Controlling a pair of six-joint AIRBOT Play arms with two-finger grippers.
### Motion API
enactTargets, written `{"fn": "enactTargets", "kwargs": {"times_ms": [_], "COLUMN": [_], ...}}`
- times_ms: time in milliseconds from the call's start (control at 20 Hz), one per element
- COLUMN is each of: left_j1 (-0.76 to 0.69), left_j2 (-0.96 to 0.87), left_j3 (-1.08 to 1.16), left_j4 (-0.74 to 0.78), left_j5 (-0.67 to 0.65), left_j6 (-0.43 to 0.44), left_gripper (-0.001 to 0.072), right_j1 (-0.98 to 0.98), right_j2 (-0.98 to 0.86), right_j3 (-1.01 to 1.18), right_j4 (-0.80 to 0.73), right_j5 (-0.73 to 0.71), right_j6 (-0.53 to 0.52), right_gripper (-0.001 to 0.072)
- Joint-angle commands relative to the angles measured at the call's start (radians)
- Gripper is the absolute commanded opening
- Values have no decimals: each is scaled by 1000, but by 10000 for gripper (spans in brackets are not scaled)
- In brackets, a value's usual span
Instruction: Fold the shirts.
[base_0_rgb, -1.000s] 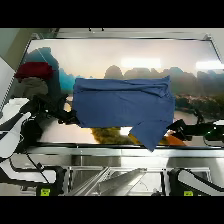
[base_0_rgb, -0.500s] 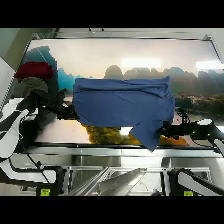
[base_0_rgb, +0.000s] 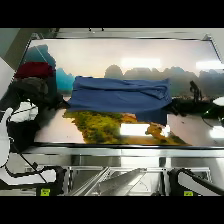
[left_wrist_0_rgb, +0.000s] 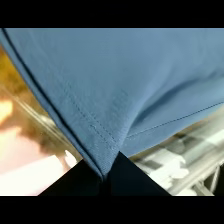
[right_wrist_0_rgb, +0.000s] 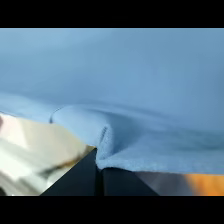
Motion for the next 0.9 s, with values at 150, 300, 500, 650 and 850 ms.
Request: {"fn": "enactTargets", "kwargs": {"times_ms": [150, 300, 500, 650, 850], "left_j1": [-109, -151, -188, -196, -195], "left_j2": [-179, -328, -517, -606, -629], "left_j3": [399, 534, 671, 730, 733], "left_j4": [0, 2, 95, 170, 173], "left_j5": [-140, -253, -228, -196, -202], "left_j6": [-15, -16, -38, -80, -87], "left_gripper": [12, 12, 12, 12, 13], "right_j1": [52, 70, 89, 92, 87], "right_j2": [-315, -442, -546, -599, -632], "right_j3": [462, 565, 585, 585, 585], "right_j4": [21, 21, 21, 5, 0], "right_j5": [-40, -138, -206, -262, -292], "right_j6": [-6, -120, -287, -304, -307], "right_gripper": [21, 22, 21, 22, 22]}}
